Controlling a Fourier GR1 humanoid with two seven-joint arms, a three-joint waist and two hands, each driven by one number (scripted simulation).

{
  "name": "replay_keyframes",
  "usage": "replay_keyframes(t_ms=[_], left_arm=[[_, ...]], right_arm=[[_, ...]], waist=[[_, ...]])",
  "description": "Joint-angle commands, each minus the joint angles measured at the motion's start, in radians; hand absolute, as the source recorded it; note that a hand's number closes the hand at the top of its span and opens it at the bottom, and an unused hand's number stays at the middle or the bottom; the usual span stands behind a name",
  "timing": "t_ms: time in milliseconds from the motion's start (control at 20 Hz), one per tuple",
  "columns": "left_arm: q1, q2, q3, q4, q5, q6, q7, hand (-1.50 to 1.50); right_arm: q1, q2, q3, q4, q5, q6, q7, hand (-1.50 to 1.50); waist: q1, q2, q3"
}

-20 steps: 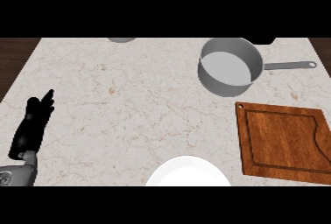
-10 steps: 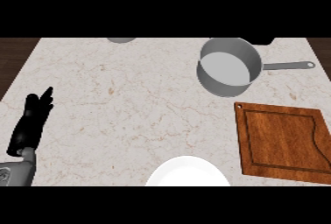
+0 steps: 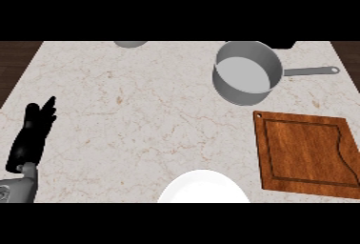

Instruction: Pick the squash from the cutting board and place it in the pot

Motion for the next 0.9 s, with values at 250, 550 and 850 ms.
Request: replay_keyframes(t_ms=[250,550,850], left_arm=[[0.026,-0.004,0.015,0.009,-0.003,-0.015,-0.037,0.0],[-0.011,-0.002,0.02,0.001,-0.01,-0.014,0.005,0.0],[-0.032,-0.016,0.015,0.015,-0.02,-0.018,0.004,0.0]], right_arm=[[-0.078,0.163,0.141,0.086,0.113,-0.024,0.084,1.5],[-0.09,0.28,0.16,0.2,0.124,0.007,0.183,1.5],[-0.127,0.321,0.09,0.332,0.073,-0.016,0.109,-1.5]], waist=[[0.003,0.002,0.001],[0.003,0.003,0.001],[0.008,0.008,0.002]])
